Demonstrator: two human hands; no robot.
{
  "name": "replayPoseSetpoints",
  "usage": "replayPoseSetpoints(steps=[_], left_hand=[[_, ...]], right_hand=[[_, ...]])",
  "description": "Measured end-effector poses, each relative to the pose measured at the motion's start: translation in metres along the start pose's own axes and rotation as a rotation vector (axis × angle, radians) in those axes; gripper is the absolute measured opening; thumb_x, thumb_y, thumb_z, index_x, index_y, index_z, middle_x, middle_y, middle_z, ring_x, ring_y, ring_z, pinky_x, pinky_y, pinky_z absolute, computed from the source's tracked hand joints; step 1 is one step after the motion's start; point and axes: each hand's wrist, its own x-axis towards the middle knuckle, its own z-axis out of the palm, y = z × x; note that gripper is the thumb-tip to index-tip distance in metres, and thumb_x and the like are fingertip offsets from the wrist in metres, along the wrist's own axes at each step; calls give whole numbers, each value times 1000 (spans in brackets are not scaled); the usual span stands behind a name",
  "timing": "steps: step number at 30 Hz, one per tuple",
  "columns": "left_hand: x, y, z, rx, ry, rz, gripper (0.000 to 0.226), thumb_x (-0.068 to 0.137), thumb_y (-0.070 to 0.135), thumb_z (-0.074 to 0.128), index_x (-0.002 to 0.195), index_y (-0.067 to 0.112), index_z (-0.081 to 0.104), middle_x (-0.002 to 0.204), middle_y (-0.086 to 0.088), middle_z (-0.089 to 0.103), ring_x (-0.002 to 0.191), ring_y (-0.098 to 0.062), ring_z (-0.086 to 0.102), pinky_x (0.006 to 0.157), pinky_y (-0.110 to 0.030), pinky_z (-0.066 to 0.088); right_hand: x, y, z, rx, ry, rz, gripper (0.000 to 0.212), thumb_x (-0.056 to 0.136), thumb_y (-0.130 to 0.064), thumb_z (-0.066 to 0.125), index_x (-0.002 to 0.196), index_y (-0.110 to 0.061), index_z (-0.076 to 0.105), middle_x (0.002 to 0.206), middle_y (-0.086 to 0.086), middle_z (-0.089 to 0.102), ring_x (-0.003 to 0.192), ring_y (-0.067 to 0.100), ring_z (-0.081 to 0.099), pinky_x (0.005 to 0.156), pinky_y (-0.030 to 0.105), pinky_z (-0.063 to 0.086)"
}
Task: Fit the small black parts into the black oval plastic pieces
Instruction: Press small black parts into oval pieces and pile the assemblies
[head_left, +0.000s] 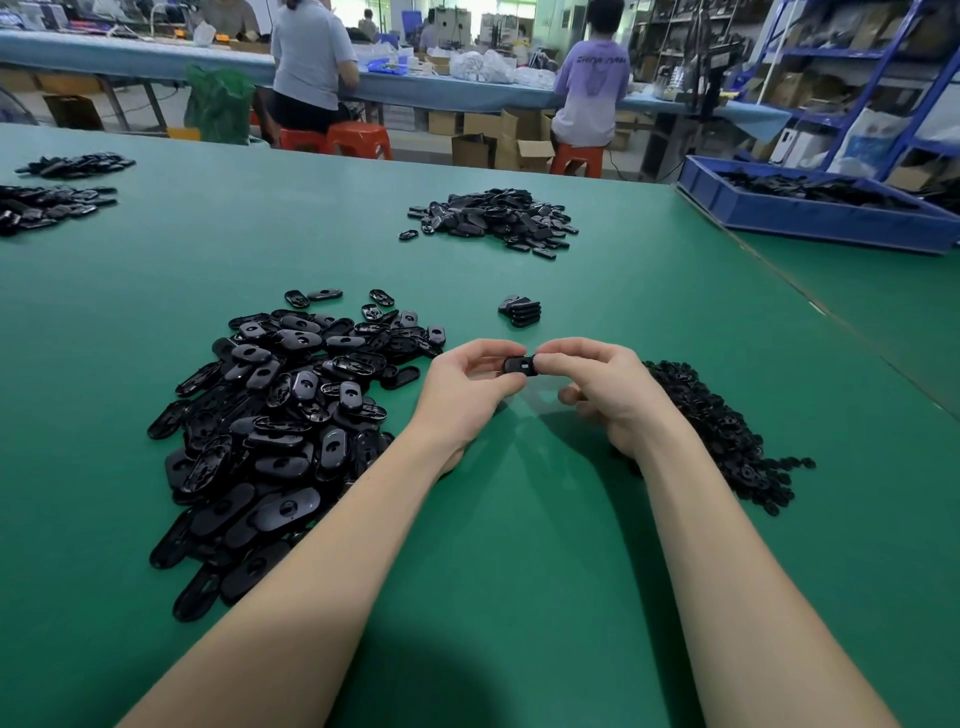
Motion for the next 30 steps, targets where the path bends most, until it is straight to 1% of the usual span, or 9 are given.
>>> replayPoseSetpoints(steps=[4,11,14,18,20,22,26,28,30], left_hand=[[1,0,0,-23,1,2,29,81,-5,75,91,22,75,89,4,78,93,-6,72,73,-13,52],[1,-1,-1,-30,-2,7,30,81,-5,75,90,24,75,89,4,79,95,-8,73,74,-13,52],[1,0,-1,-31,-7,-1,29,82,-4,75,91,23,75,88,4,79,90,-6,73,72,-13,53],[0,1,0,-48,-11,-33,27,84,-3,74,92,23,73,85,5,78,77,-5,71,69,-17,53],[0,1,0,-47,-6,-39,27,84,-3,74,92,22,73,84,6,78,76,-4,70,70,-18,54],[0,1,0,-44,-8,-40,26,84,-2,75,91,22,74,85,5,78,78,-4,71,71,-17,54],[-1,2,0,-39,-16,-31,25,83,-4,74,92,20,74,85,4,78,82,-4,72,72,-15,55],[-2,3,0,-34,-17,-21,25,83,-5,74,93,17,74,85,4,78,83,-3,72,71,-12,52],[-2,3,0,-27,-13,-12,24,82,-6,74,93,16,75,85,4,78,85,-3,72,71,-11,51]], right_hand=[[-1,-1,3,4,15,8,9,82,-16,82,77,-21,76,74,-1,68,40,6,46,38,16,27],[-2,-1,4,-76,31,7,5,84,-19,81,83,-22,78,74,-2,66,40,3,45,42,17,31],[-4,-1,4,-86,33,6,4,84,-20,81,82,-22,78,74,-3,66,46,6,43,48,21,32],[-3,-1,3,-91,51,-8,8,83,-21,82,77,-23,77,65,-9,64,54,8,43,40,13,31],[-3,0,3,-82,62,-14,10,83,-20,82,75,-23,76,61,-11,64,56,9,43,39,10,32],[-2,1,4,-68,60,-9,10,82,-21,83,75,-23,76,64,-11,66,57,9,44,41,9,33],[-2,2,7,-31,52,30,9,81,-22,83,76,-22,76,73,-2,66,48,7,40,41,14,29],[-1,2,7,-12,52,37,9,81,-20,83,75,-21,76,72,-1,65,42,5,37,39,14,28],[-1,3,8,-12,61,30,10,80,-19,84,75,-21,76,65,-5,65,41,5,37,38,14,28]])
